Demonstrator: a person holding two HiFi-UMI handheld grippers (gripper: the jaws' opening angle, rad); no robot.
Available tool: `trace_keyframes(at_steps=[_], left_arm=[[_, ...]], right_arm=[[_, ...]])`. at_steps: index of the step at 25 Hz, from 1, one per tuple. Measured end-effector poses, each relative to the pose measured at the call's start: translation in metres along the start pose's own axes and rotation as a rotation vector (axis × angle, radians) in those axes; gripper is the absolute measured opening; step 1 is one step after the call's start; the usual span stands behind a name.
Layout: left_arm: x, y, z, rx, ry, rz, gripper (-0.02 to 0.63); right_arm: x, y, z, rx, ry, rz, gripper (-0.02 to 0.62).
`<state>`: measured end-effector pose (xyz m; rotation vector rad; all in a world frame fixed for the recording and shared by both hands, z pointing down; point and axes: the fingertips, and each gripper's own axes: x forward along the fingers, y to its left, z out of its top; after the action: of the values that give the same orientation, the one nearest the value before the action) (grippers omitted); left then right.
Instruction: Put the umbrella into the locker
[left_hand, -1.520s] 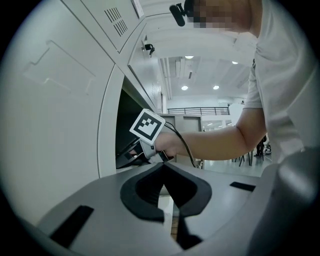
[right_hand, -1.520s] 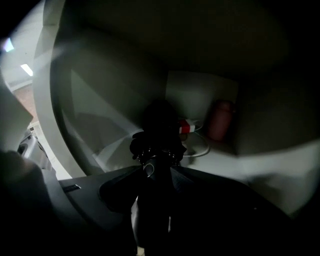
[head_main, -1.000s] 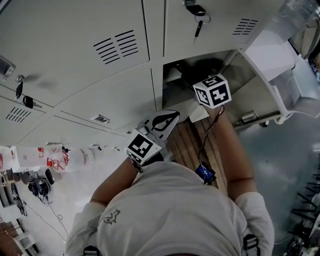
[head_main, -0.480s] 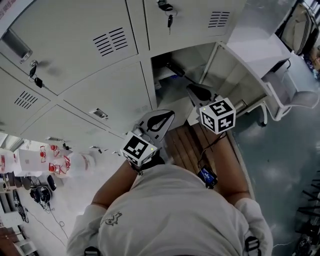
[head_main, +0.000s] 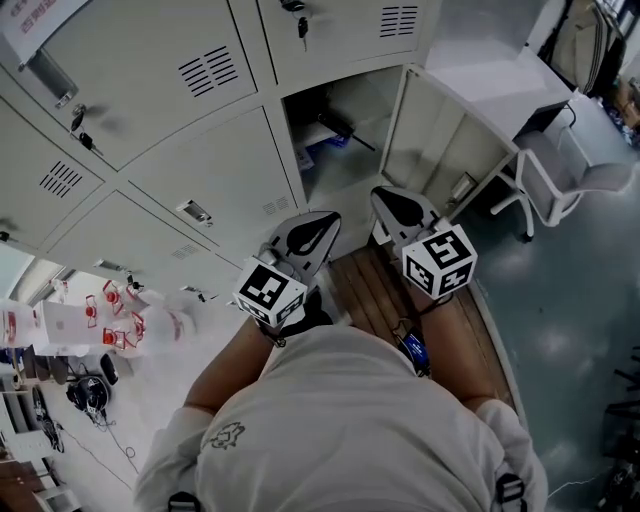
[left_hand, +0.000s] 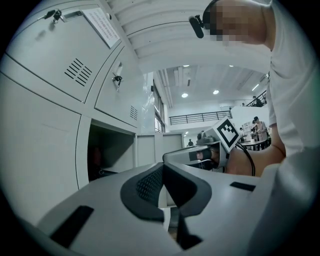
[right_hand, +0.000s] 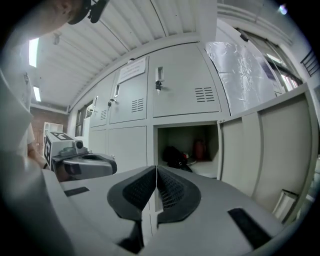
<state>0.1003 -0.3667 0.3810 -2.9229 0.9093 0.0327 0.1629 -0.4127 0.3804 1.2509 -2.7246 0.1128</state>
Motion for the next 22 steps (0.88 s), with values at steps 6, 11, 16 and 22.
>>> trace_keyframes(at_steps=[6, 11, 16, 22], left_arm=[[-0.009, -0.023, 0.011, 0.000, -0.008, -0.012, 0.011], [-0.026, -0.023, 0.013, -0.003, -0.009, 0.000, 0.011], [-0.054, -0.023, 0.018, -0.001, -0.032, -0.012, 0.011], [-0.092, -0.035, 0.016, -0.022, -0.048, -0.097, 0.011]], right_arm=[[-0.021, 0.014, 0.007, 0.013, -0.055, 0.007, 0.044], [-0.024, 0.040, -0.008, 0.003, -0.041, 0.021, 0.044], [-0.028, 0.068, -0.005, -0.019, -0.052, -0.010, 0.044], [-0.031, 0.120, -0.003, -0.010, -0.079, -0.024, 0.044]])
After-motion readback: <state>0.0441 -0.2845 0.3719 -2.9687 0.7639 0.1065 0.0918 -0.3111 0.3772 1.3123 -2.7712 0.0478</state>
